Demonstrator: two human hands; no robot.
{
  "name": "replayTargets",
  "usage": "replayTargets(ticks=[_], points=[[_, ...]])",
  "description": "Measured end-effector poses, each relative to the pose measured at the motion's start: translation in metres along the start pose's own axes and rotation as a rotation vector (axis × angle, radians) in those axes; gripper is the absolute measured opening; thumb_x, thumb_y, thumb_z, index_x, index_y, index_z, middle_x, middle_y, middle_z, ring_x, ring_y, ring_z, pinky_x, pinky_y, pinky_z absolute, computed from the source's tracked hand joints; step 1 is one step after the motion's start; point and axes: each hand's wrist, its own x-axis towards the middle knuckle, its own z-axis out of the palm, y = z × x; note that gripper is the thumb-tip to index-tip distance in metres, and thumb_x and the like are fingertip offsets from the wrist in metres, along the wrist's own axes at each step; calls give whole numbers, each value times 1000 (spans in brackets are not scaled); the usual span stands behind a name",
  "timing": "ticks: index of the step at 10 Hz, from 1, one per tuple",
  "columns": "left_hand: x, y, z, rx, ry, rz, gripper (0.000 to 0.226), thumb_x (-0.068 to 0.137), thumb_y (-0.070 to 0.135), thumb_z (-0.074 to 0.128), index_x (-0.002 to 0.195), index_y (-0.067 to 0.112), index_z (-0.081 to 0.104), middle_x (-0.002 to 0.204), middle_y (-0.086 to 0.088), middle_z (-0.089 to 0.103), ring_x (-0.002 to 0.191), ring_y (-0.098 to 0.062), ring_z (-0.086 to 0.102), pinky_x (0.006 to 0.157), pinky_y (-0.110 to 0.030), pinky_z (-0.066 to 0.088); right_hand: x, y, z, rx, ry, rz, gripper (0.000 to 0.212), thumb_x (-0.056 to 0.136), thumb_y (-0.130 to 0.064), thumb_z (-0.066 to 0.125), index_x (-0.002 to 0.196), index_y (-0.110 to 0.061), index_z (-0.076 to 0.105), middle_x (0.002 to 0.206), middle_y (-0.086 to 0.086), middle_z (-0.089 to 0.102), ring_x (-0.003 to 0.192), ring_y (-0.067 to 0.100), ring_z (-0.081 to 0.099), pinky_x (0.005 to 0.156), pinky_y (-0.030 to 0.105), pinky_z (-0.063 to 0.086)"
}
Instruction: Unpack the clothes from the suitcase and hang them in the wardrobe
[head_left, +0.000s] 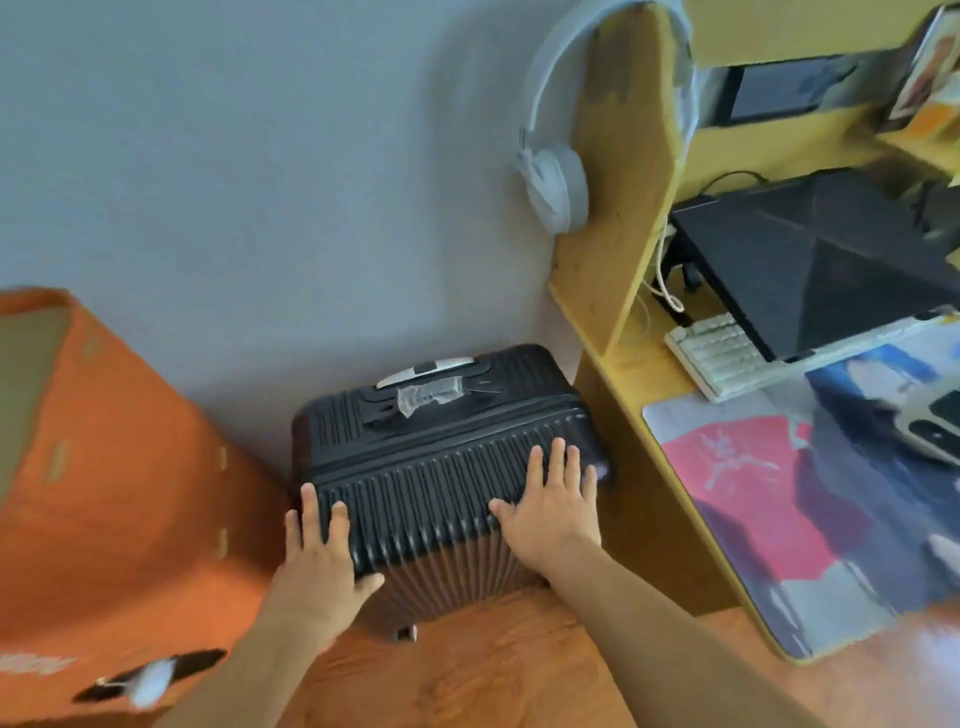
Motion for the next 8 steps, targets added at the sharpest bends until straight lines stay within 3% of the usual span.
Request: replayTargets(ticks=[1, 2, 3, 4, 6, 7, 8], points=[[42, 4, -20, -97, -20, -7, 100, 94, 62, 55, 162, 20, -6, 162, -9, -36, 156, -37, -6, 124, -48, 21, 39, -2, -18, 17, 4, 5, 89, 99, -64, 24, 157, -8, -12, 163, 20, -18, 151, 37, -15, 125, 50, 3], [67, 12, -34, -156, 57, 27, 86, 98, 53, 55, 162, 28, 5, 168, -1, -21, 156, -30, 15, 118, -46, 36, 72, 7, -35, 10, -13, 20, 90, 99, -64, 27, 156, -7, -13, 163, 21, -18, 151, 37, -15, 125, 47, 5], [81, 30, -48, -159, 89, 22, 79, 102, 47, 52, 161, 37, 1, 168, 8, -15, 149, -23, 35, 103, -40, 49, 97, 17, -45, -10, -25, 37, 90, 99, -65, 26, 156, -7, -14, 162, 21, -19, 151, 37, -15, 124, 46, 6], [91, 39, -58, -129, 100, -10, 79, 101, 48, 53, 160, 41, 1, 168, 10, -11, 142, -21, 45, 97, -40, 54, 112, 20, -48, -4, -34, 39, 91, 99, -65, 27, 156, -7, -14, 162, 21, -20, 151, 37, -16, 124, 46, 5], [98, 48, -73, -23, 50, -50, 80, 102, 43, 55, 162, 37, 2, 170, 5, -5, 136, -24, 51, 93, -40, 53, 123, 13, -56, -13, -43, 50, 92, 99, -62, 33, 157, -6, -12, 163, 22, -18, 151, 39, -13, 124, 48, 8], [83, 61, -74, -20, 5, -94, 84, 103, 39, 51, 161, 31, -9, 169, 1, -16, 144, -35, 37, 102, -46, 47, 118, 17, -57, -49, -88, 51, 94, 98, -62, 38, 157, -9, -12, 163, 21, -18, 151, 39, -12, 123, 49, 11], [53, 72, -81, -65, 4, -103, 88, 101, 36, 51, 160, 30, -14, 169, -5, -18, 153, -41, 12, 114, -53, 36, 105, 13, -76, -60, -93, 21, 86, 100, -51, 46, 159, -11, -3, 165, 21, -7, 152, 40, -2, 122, 50, 17]])
